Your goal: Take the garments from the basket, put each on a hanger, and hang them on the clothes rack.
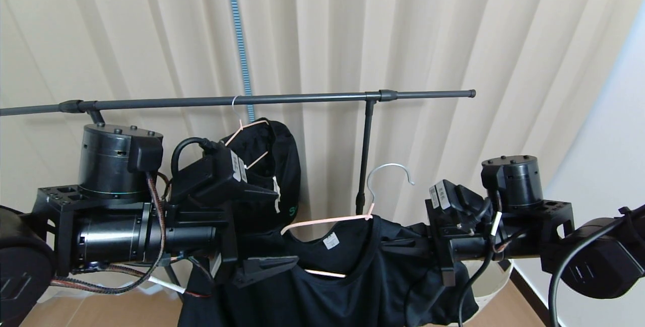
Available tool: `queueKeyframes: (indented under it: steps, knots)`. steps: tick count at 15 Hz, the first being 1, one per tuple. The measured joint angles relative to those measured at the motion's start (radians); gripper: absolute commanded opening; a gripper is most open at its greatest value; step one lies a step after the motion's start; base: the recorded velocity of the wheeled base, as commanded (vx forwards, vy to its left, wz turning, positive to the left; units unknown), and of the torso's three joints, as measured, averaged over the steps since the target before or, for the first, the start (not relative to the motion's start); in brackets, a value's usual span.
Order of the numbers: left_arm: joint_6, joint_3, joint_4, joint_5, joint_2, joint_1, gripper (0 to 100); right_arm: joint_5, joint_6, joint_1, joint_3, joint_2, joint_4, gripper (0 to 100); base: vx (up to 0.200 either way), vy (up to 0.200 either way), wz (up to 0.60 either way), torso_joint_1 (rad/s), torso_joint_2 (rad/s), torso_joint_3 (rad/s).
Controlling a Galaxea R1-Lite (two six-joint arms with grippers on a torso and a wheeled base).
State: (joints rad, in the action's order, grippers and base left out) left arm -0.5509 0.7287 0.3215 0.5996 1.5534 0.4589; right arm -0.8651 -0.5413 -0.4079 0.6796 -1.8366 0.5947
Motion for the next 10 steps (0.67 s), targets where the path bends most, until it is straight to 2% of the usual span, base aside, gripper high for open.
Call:
queueKeyframes:
  steps: [3,10]
  knots:
    - [0.000,-0.002,0.064,0.000,0.046,0.018,100,0.000,0.000,-0.010,-0.006,0.004,0.000,0,0.000,0.000,0.00,0.000,0.00,0.000]
    - [0.001,-0.005,0.068,-0.001,0.093,0.033,100,0.001,-0.001,-0.023,-0.014,0.028,0.001,0,0.000,0.000,0.00,0.000,0.00,0.000]
